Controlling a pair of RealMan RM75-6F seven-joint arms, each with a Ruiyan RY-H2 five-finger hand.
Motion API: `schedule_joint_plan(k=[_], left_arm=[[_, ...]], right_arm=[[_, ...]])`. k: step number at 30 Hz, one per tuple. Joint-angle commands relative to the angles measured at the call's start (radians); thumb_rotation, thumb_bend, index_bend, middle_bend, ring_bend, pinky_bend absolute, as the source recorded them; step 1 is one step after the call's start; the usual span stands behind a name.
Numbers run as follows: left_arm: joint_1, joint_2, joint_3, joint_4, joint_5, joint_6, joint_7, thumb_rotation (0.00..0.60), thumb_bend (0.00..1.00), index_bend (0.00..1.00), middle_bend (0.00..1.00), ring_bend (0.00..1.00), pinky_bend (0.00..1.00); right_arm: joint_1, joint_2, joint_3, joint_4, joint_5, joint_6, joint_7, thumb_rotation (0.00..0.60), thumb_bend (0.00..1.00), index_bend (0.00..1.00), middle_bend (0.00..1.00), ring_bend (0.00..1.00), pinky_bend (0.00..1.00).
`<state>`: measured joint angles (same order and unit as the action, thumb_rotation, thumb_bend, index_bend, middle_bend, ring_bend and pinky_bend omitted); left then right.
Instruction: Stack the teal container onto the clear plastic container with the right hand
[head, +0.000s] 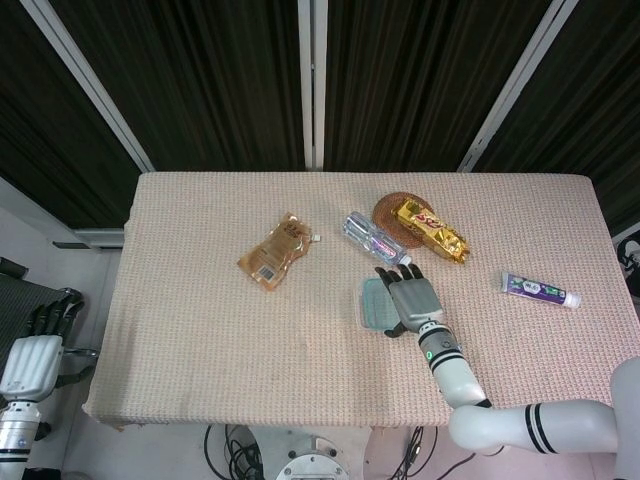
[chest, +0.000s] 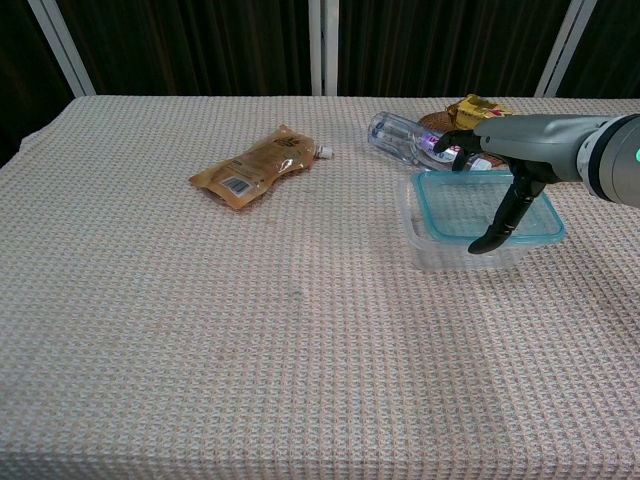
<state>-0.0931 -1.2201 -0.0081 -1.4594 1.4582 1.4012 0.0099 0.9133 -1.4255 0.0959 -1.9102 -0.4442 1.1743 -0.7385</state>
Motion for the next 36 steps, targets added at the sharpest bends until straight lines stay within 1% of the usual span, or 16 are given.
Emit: schedule_joint_plan(k=[1,14,20,23,27,29,32,36], left_arm=[[0.001,-0.001,0.0,0.0,0.0,0.001,-0.001,0.6,0.0,0.09,0.0,0.0,0.01],[0.007,-0.008,0.003,0.016,0.002,0.005,-0.016,0.6,0.0,0.09,0.0,0.0,0.01],[0.006,-0.011,0.003,0.024,0.002,0.002,-0.021,0.6,0.0,0.09,0.0,0.0,0.01],[0.004,-0.013,0.002,0.024,0.004,0.002,-0.02,0.6,0.0,0.09,0.0,0.0,0.01],[0.002,-0.01,0.001,0.019,0.004,0.0,-0.015,0.6,0.0,0.09,0.0,0.0,0.01],[0.002,-0.009,0.001,0.015,0.003,0.0,-0.011,0.6,0.0,0.09,0.0,0.0,0.01],[0.002,-0.008,0.001,0.011,0.001,-0.002,-0.006,0.6,0.0,0.09,0.0,0.0,0.01],[0.001,-0.006,0.002,0.005,0.0,-0.004,0.001,0.6,0.0,0.09,0.0,0.0,0.01]], right_arm=[[0.002,-0.006,0.002,0.002,-0.007,-0.003,-0.001,0.6,0.04,0.02,0.34,0.0,0.0],[0.016,-0.04,0.004,-0.004,-0.006,0.016,-0.04,0.6,0.04,0.02,0.34,0.0,0.0],[0.006,-0.038,0.0,-0.009,-0.004,0.029,-0.043,0.6,0.04,0.01,0.33,0.0,0.0],[0.002,-0.032,0.001,-0.011,-0.007,0.015,-0.032,0.6,0.02,0.0,0.27,0.0,0.0],[-0.006,-0.022,-0.002,-0.011,-0.033,-0.007,-0.01,0.6,0.0,0.0,0.09,0.0,0.0],[-0.012,-0.017,-0.006,-0.013,-0.055,-0.008,-0.002,0.6,0.0,0.0,0.04,0.0,0.0],[-0.02,-0.008,-0.013,-0.023,-0.082,-0.005,0.005,0.6,0.0,0.0,0.01,0.0,0.0],[-0.028,0.004,-0.021,-0.037,-0.097,0.001,0.005,0.6,0.0,0.0,0.01,0.0,0.0]])
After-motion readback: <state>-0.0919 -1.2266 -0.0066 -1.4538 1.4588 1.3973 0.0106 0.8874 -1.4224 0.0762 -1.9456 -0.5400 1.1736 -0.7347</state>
